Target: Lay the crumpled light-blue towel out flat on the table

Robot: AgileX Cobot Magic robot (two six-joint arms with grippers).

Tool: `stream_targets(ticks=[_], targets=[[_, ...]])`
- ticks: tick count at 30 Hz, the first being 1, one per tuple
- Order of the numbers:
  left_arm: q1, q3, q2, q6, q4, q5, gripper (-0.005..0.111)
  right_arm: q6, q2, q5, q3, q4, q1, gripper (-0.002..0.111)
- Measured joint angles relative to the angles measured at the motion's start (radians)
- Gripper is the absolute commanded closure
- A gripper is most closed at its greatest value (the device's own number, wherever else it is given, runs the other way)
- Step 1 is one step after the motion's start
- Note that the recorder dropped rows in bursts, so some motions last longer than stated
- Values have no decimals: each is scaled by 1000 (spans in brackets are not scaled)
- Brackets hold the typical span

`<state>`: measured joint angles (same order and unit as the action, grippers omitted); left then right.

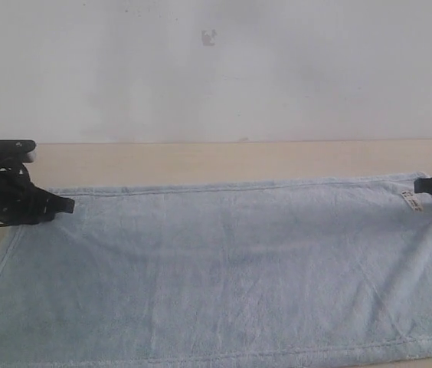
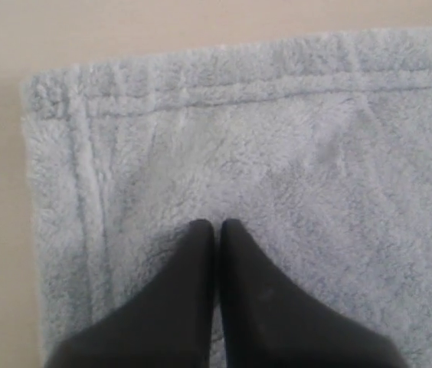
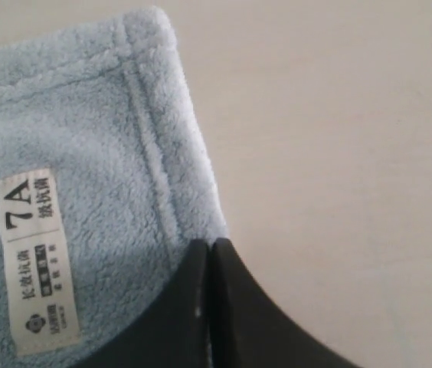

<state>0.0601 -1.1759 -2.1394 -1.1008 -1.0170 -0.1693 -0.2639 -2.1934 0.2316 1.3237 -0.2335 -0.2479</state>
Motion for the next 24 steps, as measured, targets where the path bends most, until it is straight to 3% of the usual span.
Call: stream_targets(ticks=[15,24], targets=[[0,-237,-141,2,-2,-1,103,-26,-11,-71,0,-6,0,108],[8,-261,-50,33,6,-253,103,1,103,103,-15,-9,-2,108]])
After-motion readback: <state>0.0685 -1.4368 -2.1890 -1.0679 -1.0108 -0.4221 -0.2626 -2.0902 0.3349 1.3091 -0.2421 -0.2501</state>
